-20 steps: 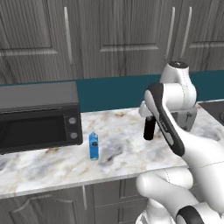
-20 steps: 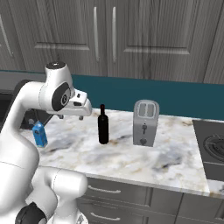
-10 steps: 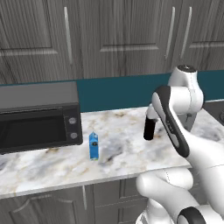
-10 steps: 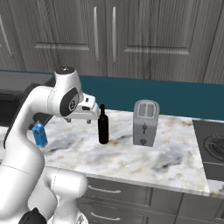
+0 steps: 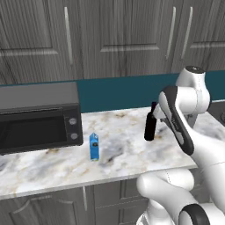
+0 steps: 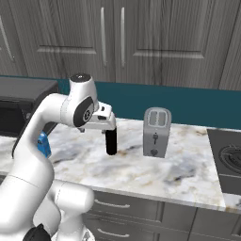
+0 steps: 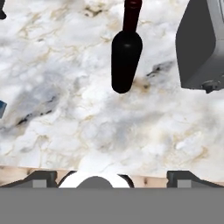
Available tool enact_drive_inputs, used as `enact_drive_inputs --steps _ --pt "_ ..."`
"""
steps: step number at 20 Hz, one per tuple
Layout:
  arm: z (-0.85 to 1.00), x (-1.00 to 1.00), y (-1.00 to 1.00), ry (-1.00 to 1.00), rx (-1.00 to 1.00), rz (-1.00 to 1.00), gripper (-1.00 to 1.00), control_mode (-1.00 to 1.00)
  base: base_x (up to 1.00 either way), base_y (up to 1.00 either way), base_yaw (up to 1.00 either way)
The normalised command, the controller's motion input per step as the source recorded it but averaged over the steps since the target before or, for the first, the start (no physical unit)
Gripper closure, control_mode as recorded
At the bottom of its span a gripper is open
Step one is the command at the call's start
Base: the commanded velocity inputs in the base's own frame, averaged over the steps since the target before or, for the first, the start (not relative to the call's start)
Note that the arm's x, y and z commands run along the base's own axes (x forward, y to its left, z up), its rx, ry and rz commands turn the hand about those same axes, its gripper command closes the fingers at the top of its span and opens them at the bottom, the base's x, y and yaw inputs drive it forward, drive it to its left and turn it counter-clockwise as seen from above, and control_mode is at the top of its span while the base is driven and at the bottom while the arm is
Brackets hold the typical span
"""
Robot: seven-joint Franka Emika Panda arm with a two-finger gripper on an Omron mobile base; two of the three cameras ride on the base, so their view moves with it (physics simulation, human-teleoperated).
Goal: Move the drinks to the dining counter.
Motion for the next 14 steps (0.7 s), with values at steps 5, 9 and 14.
enact_drive_inputs --steps 5,9,14 --pt "-0.04 0.26 -0.14 0.00 0.00 0.00 -1.00 -1.00 0.00 0.00 0.00" --pt "-0.03 0.30 -0.03 -0.01 0.00 0.00 -1.00 -1.00 0.00 0.00 0.00" --pt "-0.05 0.21 0.00 -0.01 0.00 -0.01 -1.00 -1.00 0.00 0.00 0.00"
